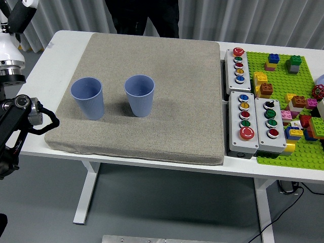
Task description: Pick cup pour cup place
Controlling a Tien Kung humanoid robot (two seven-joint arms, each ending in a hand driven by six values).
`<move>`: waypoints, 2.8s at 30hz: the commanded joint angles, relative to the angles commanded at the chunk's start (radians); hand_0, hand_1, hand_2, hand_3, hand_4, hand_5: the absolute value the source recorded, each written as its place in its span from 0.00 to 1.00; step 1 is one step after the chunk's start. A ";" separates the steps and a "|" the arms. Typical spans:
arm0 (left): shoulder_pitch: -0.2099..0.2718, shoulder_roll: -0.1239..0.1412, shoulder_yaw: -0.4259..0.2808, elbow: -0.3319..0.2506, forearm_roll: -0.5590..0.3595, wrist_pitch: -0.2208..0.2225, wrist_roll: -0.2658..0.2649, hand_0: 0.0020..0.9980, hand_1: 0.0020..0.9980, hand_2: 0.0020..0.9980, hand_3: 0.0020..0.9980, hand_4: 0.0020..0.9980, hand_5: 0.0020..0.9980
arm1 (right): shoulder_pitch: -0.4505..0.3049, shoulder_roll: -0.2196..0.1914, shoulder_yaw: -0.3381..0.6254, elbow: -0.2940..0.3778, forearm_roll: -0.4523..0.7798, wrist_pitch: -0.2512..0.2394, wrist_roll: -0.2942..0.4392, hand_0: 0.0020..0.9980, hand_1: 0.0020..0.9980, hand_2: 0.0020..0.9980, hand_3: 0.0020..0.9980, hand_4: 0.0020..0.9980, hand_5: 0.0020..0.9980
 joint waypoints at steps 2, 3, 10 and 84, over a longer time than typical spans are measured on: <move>-0.009 0.001 0.001 0.036 -0.078 -0.056 -0.001 0.84 0.81 0.86 0.88 0.81 1.00 | 0.000 0.001 0.000 0.000 0.000 0.000 0.000 0.70 0.70 0.63 0.61 0.16 0.31; -0.011 0.001 0.000 0.050 -0.124 -0.085 0.001 0.84 0.81 0.86 0.88 0.81 1.00 | -0.001 0.001 0.001 0.000 0.000 0.000 0.000 0.70 0.70 0.63 0.61 0.16 0.31; -0.009 0.006 -0.016 0.118 -0.292 -0.156 0.032 0.86 0.83 0.87 0.93 0.81 1.00 | -0.008 0.004 0.005 0.000 -0.009 0.001 -0.002 0.70 0.70 0.63 0.61 0.16 0.31; 0.007 0.012 -0.091 0.165 -0.290 -0.142 0.019 0.84 0.82 0.87 0.92 0.82 1.00 | -0.010 0.009 0.030 0.000 -0.026 0.000 -0.005 0.70 0.70 0.63 0.62 0.16 0.31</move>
